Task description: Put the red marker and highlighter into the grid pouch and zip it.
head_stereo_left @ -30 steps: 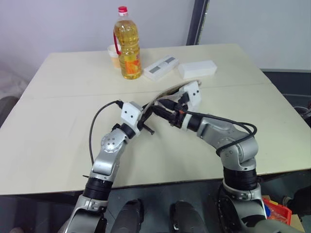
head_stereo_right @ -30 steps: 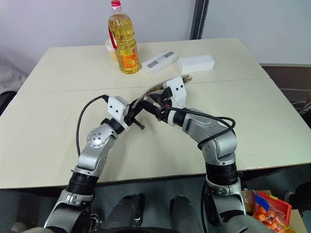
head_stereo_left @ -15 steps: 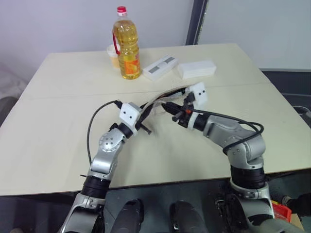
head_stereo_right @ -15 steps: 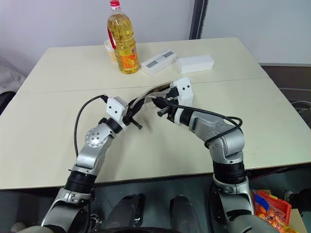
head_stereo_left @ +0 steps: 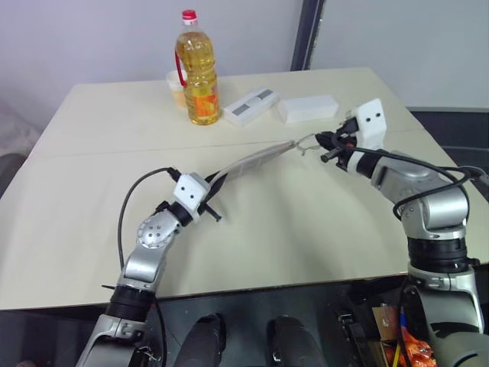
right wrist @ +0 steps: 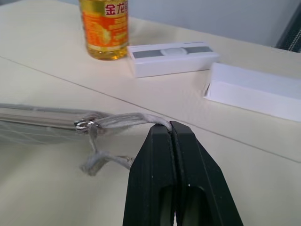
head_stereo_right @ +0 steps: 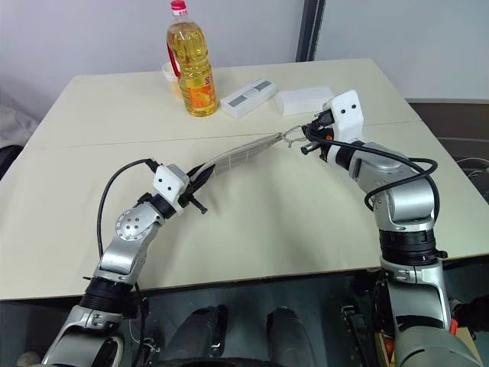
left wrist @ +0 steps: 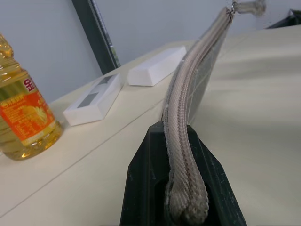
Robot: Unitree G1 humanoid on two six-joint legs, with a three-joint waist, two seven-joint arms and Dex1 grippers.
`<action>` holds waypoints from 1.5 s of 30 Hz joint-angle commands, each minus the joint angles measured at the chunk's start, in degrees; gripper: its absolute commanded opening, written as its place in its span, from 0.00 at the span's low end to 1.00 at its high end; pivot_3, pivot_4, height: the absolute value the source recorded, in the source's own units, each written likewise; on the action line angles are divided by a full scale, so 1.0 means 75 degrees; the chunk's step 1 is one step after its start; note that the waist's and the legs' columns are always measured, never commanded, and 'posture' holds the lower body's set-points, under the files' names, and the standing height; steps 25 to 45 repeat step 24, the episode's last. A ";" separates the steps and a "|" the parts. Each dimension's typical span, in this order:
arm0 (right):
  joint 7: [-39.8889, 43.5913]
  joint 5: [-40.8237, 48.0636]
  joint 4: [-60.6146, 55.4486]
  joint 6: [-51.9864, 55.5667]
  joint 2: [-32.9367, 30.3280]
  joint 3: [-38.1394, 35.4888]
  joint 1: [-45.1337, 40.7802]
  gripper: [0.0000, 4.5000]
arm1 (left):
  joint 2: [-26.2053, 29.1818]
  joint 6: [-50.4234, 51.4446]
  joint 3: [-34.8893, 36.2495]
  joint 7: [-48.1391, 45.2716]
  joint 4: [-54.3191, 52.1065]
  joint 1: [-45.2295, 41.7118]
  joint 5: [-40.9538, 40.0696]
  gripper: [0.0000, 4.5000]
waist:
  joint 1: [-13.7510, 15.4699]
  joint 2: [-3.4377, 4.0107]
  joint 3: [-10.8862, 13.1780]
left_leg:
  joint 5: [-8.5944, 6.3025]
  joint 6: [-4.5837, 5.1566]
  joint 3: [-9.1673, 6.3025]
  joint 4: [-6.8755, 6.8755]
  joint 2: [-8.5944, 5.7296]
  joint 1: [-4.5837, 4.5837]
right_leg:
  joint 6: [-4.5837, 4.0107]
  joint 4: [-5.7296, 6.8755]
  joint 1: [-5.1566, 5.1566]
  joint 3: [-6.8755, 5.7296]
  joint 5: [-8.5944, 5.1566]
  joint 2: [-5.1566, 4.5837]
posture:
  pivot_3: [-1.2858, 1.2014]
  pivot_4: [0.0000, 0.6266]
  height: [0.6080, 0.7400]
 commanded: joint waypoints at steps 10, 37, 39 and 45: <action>0.2377 0.0729 -0.1337 -0.0403 -0.1260 -0.0024 0.1741 0.90 | 0.0767 0.1082 0.0883 -0.0510 -0.0817 0.1139 -0.0946 0.92 | 0.0022 0.0000 0.0000 | -0.0003 0.0004 0.0000 0.0001 0.0000 0.0000 | -0.0001 -0.0003 0.0003 -0.0003 -0.0001 -0.0021 | 0.52 0.24 1.00; 0.2284 0.0799 -0.0925 -0.1390 -0.0826 -0.0638 0.3058 0.91 | 0.1006 0.2574 0.2082 0.0041 -0.1673 0.2778 -0.1504 0.99 | 0.0035 -0.0003 0.0002 | -0.0007 0.0008 0.0005 0.0006 0.0001 0.0012 | -0.0024 -0.0023 0.0021 -0.0004 -0.0015 -0.0035 | 0.52 0.24 1.00; 0.2284 0.0799 -0.0925 -0.1390 -0.0826 -0.0638 0.3058 0.91 | 0.1006 0.2574 0.2082 0.0041 -0.1673 0.2778 -0.1504 0.99 | 0.0035 -0.0003 0.0002 | -0.0007 0.0008 0.0005 0.0006 0.0001 0.0012 | -0.0024 -0.0023 0.0021 -0.0004 -0.0015 -0.0035 | 0.52 0.24 1.00; 0.2284 0.0799 -0.0925 -0.1390 -0.0826 -0.0638 0.3058 0.91 | 0.1006 0.2574 0.2082 0.0041 -0.1673 0.2778 -0.1504 0.99 | 0.0035 -0.0003 0.0002 | -0.0007 0.0008 0.0005 0.0006 0.0001 0.0012 | -0.0024 -0.0023 0.0021 -0.0004 -0.0015 -0.0035 | 0.52 0.24 1.00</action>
